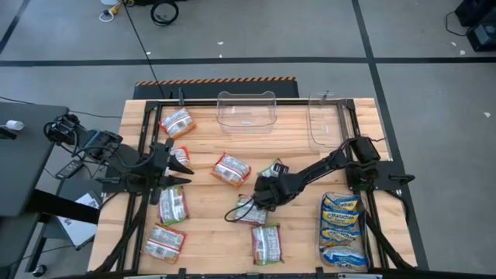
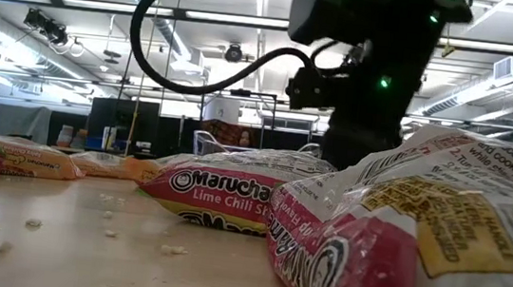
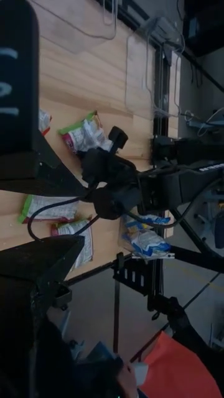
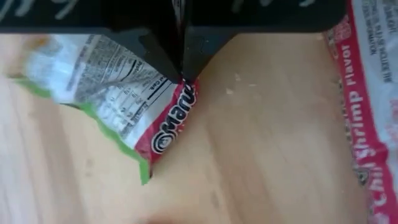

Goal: Sort Maruchan noodles
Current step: Put the top red noodle pack into the top right transparent bin, then put the middle red noodle pack into the top right transparent bin

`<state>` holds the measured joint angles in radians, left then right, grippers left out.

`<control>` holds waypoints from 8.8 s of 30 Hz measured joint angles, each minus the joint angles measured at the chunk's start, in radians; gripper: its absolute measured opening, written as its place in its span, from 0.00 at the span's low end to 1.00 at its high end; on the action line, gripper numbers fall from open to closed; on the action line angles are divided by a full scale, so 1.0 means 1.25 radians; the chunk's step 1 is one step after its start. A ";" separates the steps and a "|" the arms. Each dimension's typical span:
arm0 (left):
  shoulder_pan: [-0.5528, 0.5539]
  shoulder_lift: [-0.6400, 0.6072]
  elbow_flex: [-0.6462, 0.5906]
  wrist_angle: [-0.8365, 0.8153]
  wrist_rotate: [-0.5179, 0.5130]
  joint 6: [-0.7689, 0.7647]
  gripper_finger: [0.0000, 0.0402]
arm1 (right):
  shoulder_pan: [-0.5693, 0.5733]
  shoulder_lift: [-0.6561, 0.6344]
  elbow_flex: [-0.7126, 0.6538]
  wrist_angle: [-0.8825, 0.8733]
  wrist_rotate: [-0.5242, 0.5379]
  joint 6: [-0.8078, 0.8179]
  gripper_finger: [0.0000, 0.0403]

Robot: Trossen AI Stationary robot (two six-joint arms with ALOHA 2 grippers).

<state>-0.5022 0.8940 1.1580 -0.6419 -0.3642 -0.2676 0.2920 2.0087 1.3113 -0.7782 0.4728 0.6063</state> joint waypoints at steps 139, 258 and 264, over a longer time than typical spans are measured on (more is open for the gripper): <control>0.034 0.086 0.001 0.464 -0.136 0.047 0.28 | -0.774 -0.639 -0.414 -0.035 -0.760 -0.819 0.01; -0.047 0.127 0.000 0.202 -0.131 -0.080 0.28 | -0.454 -0.412 0.234 -0.454 -0.181 -0.482 0.01; 0.049 0.127 0.000 0.265 -0.131 -0.028 0.28 | -0.608 -0.446 0.126 -0.496 -0.275 -0.526 0.01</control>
<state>-0.4408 1.0531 1.1580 -0.3107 -0.5278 -0.3023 -0.4682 1.4515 1.4684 -1.3982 0.1296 -0.0517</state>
